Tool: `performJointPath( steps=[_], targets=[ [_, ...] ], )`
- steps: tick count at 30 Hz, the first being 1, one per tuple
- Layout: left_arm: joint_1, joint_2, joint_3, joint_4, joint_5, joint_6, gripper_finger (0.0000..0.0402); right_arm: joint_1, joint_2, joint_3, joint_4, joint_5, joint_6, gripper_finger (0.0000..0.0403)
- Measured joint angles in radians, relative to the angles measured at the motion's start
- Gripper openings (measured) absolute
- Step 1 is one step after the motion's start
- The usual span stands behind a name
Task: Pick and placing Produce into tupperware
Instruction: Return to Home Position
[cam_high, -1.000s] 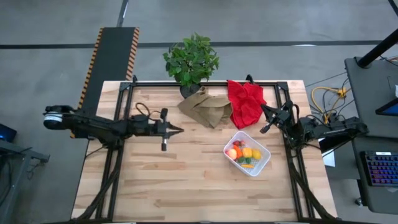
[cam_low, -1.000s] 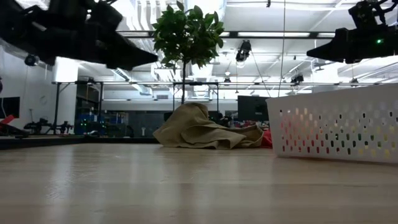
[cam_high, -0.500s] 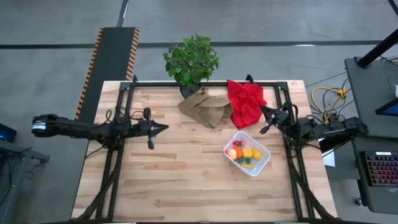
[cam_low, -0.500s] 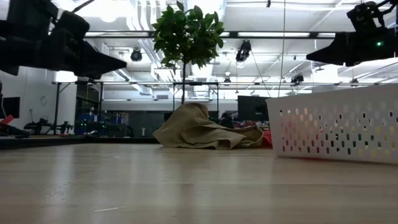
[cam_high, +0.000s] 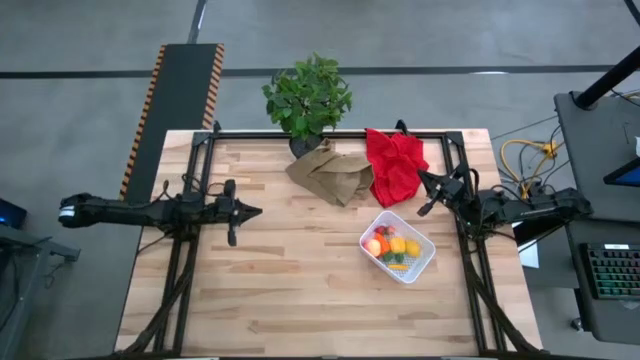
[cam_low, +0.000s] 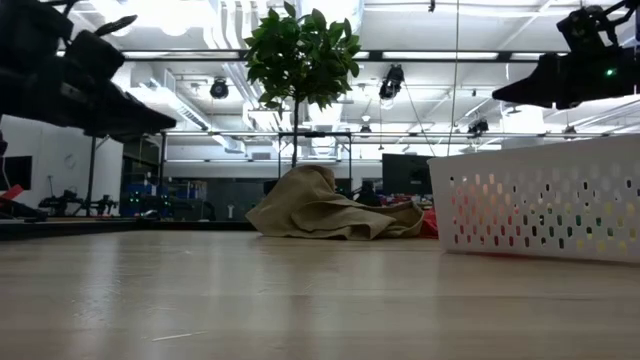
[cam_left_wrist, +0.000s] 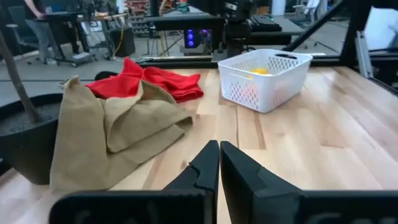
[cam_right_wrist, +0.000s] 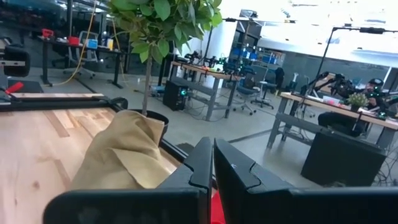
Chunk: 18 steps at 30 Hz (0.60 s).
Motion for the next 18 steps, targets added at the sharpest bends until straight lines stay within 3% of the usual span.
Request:
performJointPath(
  steps=[8, 13, 18],
  targets=[
    [-0.014, -0.230, -0.006, -0.155, -0.002, 0.001, 0.0000, 0.000, 0.000, 0.000, -0.051, -0.001, 0.043, 0.0009],
    [-0.020, -0.295, -0.006, -0.165, 0.048, 0.016, 0.0000, 0.000, 0.000, 0.000, -0.074, -0.029, 0.087, 0.0009],
    [-0.019, -0.256, -0.007, -0.165, 0.037, 0.001, 0.0000, 0.000, -0.001, 0.000, -0.081, -0.285, 0.121, 0.0009]
  ],
)
